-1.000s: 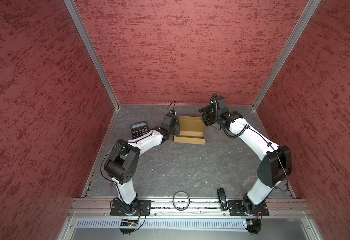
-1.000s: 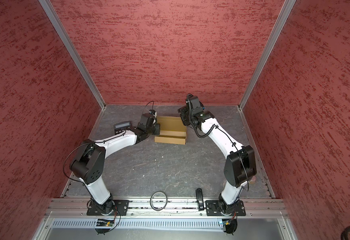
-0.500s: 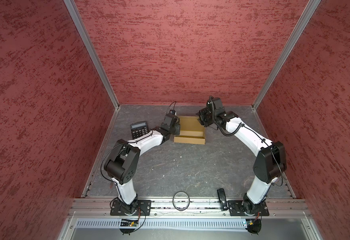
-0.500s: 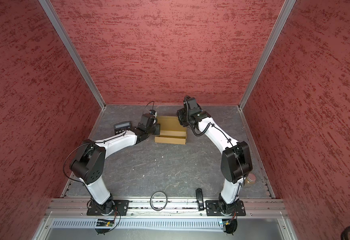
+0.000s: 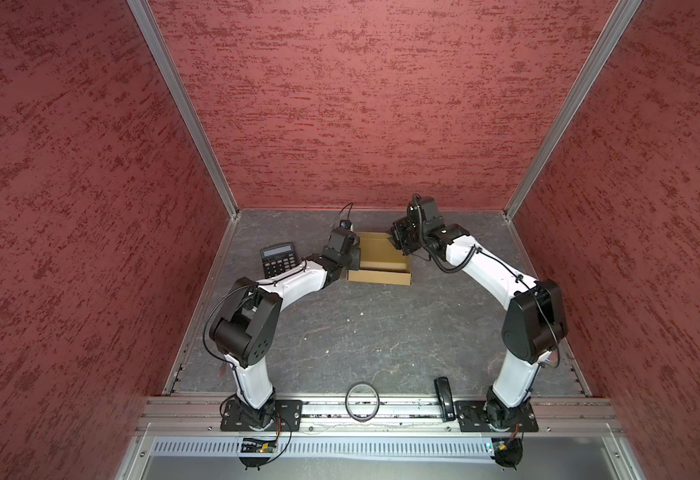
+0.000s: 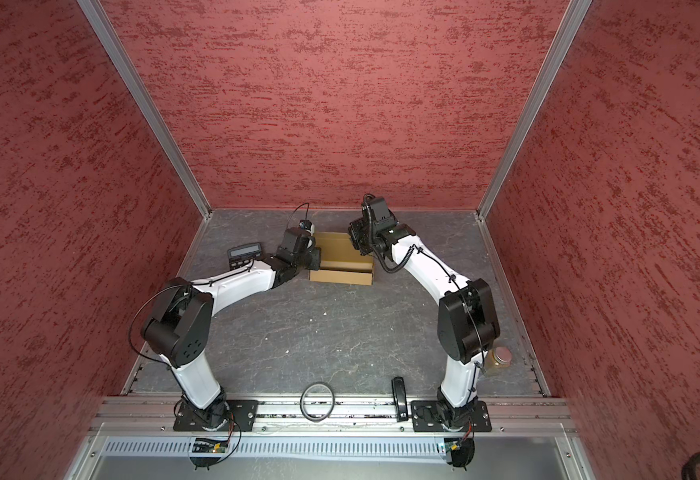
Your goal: Fold the paper box
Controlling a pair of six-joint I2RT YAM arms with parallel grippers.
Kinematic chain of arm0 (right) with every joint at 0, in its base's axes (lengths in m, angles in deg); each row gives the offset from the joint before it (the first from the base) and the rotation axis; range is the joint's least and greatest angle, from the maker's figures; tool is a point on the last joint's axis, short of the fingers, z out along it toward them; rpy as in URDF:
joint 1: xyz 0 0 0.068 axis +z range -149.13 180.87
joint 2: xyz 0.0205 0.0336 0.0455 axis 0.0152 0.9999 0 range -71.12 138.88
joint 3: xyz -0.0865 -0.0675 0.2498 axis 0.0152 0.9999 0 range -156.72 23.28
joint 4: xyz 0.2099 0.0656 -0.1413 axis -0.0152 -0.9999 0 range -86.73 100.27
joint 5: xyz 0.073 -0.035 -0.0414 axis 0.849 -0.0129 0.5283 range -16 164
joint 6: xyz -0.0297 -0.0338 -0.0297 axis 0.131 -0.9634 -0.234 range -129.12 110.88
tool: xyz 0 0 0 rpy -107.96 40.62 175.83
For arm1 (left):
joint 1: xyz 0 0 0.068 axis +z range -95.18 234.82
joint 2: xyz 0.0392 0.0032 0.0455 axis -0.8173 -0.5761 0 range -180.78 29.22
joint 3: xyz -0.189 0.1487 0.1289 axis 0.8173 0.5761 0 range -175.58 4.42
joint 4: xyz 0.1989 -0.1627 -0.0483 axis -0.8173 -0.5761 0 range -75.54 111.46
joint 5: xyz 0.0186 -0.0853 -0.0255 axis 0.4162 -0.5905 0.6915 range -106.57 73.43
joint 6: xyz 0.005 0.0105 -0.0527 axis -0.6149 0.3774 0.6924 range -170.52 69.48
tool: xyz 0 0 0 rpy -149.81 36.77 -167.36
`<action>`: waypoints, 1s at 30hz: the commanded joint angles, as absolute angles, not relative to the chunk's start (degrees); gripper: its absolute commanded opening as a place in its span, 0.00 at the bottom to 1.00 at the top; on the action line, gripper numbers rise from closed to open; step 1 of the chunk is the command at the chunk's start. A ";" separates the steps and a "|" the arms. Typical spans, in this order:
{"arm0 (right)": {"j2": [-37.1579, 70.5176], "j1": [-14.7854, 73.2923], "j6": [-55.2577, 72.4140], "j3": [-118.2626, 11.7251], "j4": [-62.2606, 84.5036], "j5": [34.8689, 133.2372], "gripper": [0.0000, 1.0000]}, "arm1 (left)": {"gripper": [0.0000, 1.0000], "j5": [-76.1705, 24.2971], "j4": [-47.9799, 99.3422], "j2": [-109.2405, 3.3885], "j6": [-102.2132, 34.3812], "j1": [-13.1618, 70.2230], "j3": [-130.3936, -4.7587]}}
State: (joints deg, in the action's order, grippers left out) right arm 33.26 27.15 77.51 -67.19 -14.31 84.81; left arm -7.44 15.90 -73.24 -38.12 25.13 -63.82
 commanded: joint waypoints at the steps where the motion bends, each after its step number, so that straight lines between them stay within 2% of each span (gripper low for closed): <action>1: 33.21 27.59 81.80 -66.08 -12.16 84.81 0.21 | 0.00 -7.43 16.19 -74.93 -37.78 24.76 -65.18; 10: 33.11 27.75 82.12 -65.08 -10.71 85.25 0.12 | 0.00 -7.53 15.99 -75.54 -37.78 24.85 -65.88; 30: 33.51 27.78 82.56 -63.71 -8.92 85.69 0.04 | 0.00 -7.34 15.71 -75.91 -37.78 24.94 -67.22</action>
State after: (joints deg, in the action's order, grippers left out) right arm 33.26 27.20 78.58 -64.40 -9.67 85.46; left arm -7.05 15.96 -74.77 -37.88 25.13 -65.46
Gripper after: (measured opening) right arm 0.055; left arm 0.048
